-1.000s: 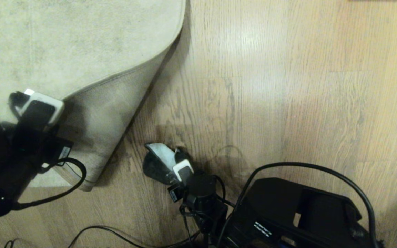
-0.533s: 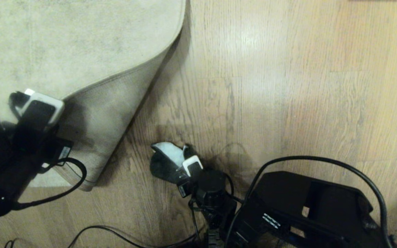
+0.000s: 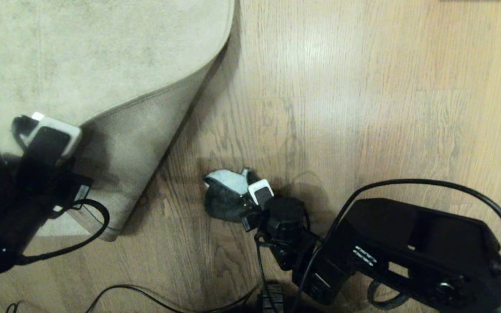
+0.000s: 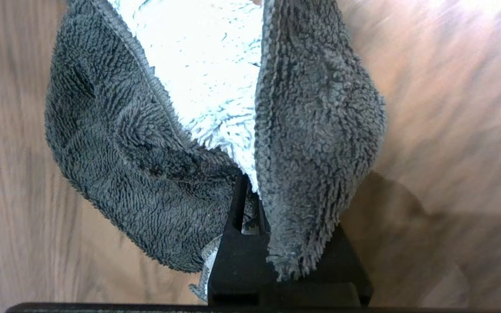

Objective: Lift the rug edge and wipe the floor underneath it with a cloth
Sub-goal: Wipe the floor under the carpet with a rag

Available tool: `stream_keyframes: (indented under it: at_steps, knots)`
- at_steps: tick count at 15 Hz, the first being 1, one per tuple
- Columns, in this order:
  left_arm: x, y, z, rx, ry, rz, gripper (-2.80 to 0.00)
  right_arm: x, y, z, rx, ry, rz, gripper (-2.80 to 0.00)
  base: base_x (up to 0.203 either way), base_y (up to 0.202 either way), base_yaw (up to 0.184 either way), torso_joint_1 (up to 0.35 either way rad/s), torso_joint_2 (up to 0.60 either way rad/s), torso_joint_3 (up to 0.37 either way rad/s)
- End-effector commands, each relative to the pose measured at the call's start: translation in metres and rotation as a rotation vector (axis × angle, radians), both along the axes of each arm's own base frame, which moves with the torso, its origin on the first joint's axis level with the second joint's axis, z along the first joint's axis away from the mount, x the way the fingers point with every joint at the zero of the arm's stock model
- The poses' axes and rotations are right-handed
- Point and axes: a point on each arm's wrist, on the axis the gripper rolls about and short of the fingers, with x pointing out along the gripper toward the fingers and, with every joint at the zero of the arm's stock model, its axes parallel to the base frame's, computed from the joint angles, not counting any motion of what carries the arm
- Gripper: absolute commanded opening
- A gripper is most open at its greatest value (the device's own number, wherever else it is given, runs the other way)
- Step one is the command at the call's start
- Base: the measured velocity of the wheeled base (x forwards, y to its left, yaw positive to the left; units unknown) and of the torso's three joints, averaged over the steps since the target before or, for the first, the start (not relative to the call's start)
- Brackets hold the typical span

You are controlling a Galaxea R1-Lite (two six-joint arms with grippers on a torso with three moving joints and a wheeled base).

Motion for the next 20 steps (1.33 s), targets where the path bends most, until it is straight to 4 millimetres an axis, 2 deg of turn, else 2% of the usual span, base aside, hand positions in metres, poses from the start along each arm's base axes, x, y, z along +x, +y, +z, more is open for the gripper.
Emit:
stream_keyframes:
  at_steps: [1,4,10,13,15,17,20]
  knots:
    - [0.0,0.0,0.0,0.001,-0.002,0.003,-2.8,0.001,-0.006,0.015,0.022,-0.023,-0.013,-2.8,0.0,0.0,0.0,0.0,0.0,0.0]
    - [-0.001,0.0,-0.003,0.002,0.007,0.003,-2.8,0.002,-0.011,0.031,0.041,-0.047,-0.025,-2.8,0.0,0.0,0.0,0.0,0.0,0.0]
    - [-0.001,0.002,-0.003,0.003,0.008,0.011,-2.8,0.01,-0.039,0.061,0.023,-0.1,-0.085,-2.8,0.0,0.0,0.0,0.0,0.0,0.0]
    - [-0.001,0.002,-0.003,0.005,0.01,0.01,-2.8,0.016,-0.063,0.086,0.053,-0.135,-0.138,-2.8,0.0,0.0,0.0,0.0,0.0,0.0]
    - [-0.001,0.001,-0.003,0.005,0.01,0.009,-2.8,0.013,-0.083,0.101,0.054,-0.14,-0.17,-2.8,0.0,0.0,0.0,0.0,0.0,0.0]
    - [-0.001,0.002,-0.003,0.006,0.01,0.009,-2.8,0.004,-0.107,0.114,0.056,-0.146,-0.205,-2.8,0.0,0.0,0.0,0.0,0.0,0.0]
    - [-0.001,0.001,-0.003,0.006,0.01,0.007,-2.8,0.006,-0.146,0.143,0.087,-0.195,-0.296,-2.8,0.0,0.0,0.0,0.0,0.0,0.0]
